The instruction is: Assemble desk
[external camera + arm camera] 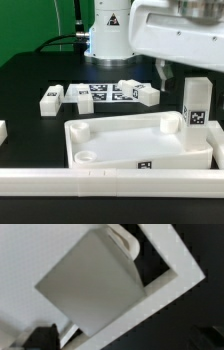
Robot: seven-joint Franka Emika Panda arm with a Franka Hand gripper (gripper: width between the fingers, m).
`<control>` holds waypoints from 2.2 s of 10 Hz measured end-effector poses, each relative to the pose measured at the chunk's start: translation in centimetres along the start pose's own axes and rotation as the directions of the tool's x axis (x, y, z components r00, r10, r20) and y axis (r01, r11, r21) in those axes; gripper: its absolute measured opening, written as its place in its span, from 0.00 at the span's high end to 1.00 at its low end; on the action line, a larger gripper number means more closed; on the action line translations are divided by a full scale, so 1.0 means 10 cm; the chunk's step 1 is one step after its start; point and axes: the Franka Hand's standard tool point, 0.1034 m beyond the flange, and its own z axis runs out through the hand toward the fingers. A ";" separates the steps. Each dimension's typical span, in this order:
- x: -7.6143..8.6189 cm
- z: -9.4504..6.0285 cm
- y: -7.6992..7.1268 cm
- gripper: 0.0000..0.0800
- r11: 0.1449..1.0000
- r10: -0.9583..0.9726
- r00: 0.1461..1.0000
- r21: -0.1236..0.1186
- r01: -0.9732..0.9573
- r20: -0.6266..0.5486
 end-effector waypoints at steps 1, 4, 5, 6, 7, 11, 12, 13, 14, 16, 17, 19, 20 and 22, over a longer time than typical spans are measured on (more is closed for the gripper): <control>-0.03 -0.08 0.00 0.19 0.999 -0.054 0.999 0.009 0.054 -0.002; -0.13 -0.20 0.09 0.19 0.991 -0.132 0.991 0.032 0.133 -0.013; -0.12 -0.18 0.08 0.19 0.991 -0.132 0.991 0.030 0.133 -0.013; -0.12 -0.17 0.08 0.19 0.991 -0.132 0.991 0.030 0.133 -0.013; -0.13 -0.17 0.09 0.19 0.991 -0.132 0.991 0.029 0.133 -0.013; -0.35 -0.14 0.13 0.19 0.973 -0.224 0.974 0.048 0.226 -0.034; -0.47 -0.06 0.23 0.19 0.950 -0.305 0.951 0.056 0.308 -0.056; -0.59 0.04 0.34 0.19 0.945 -0.322 0.945 0.050 0.325 -0.052; -0.65 0.06 0.34 0.19 0.943 -0.327 0.944 0.044 0.329 -0.044; -0.64 0.05 0.33 0.19 0.944 -0.324 0.945 0.048 0.326 -0.044; -0.64 0.05 0.33 0.19 0.944 -0.325 0.945 0.047 0.326 -0.044; -0.79 0.12 0.40 0.19 0.901 -0.431 0.901 0.031 0.433 -0.046; -0.90 0.12 0.46 0.19 0.870 -0.491 0.870 0.021 0.492 -0.031; -1.12 0.15 0.56 0.19 0.782 -0.623 0.782 -0.014 0.623 0.003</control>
Offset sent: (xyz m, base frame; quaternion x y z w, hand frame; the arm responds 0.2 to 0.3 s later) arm -0.0433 0.0009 0.0090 0.0136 0.0127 -0.0559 0.9983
